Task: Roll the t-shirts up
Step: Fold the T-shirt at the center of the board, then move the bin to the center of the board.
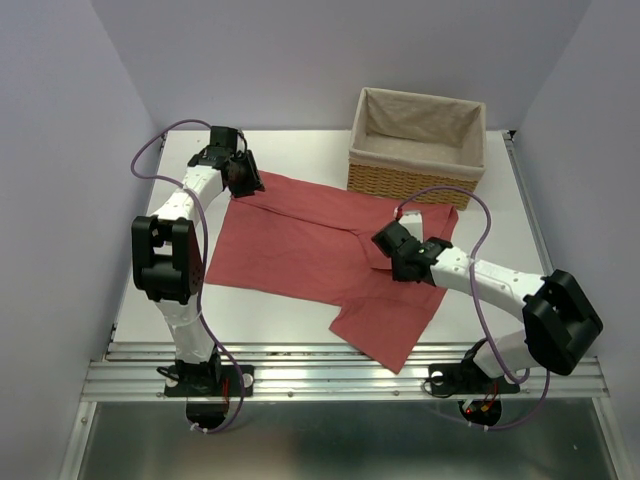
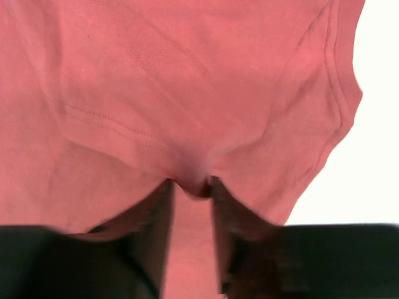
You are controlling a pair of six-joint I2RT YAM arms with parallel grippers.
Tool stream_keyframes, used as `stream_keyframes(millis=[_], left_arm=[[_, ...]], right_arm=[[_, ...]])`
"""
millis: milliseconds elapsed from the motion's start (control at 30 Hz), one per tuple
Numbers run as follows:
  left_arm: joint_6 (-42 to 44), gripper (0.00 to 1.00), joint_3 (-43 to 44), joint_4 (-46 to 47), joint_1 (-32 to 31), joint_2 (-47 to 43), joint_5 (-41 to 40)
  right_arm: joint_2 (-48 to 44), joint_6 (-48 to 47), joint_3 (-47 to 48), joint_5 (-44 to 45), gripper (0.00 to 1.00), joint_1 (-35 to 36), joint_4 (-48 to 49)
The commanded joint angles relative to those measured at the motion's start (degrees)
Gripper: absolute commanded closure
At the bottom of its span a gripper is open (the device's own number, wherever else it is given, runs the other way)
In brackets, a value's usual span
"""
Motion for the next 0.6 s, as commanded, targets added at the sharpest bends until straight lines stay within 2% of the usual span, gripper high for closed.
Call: stream_keyframes(millis=[0,233,333,400,567], left_arm=[[0.53,0.55,1.30,0.44,-0.14,-0.87,-0.41],[0.71,0.55,2.54,0.08,-0.23,-0.96,-0.06],[0.71,0.55,2.62,0.17,-0.40,-1.75,-0.15],[0.71,0.55,2.62,0.17,-0.58,-2.01,-0.59],[0.89,0.55,2.98,0.26,-2.24,-1.23,-1.20]], right_arm=[[-2.69,0.78,1.64,-0.92,0.55,-0.12,-7.15],[-9.11,2.54,2.60,-1.53,0.49,-0.65,-9.01],[-9.91,2.45,3.30,-3.98,0.48,-4.85,-7.78],[-9.82,1.40,2.78,-7.14,0.47,-10.21,-5.40],[-8.16,0.87,-0.73,-21.73,0.48,-22.42,7.06]])
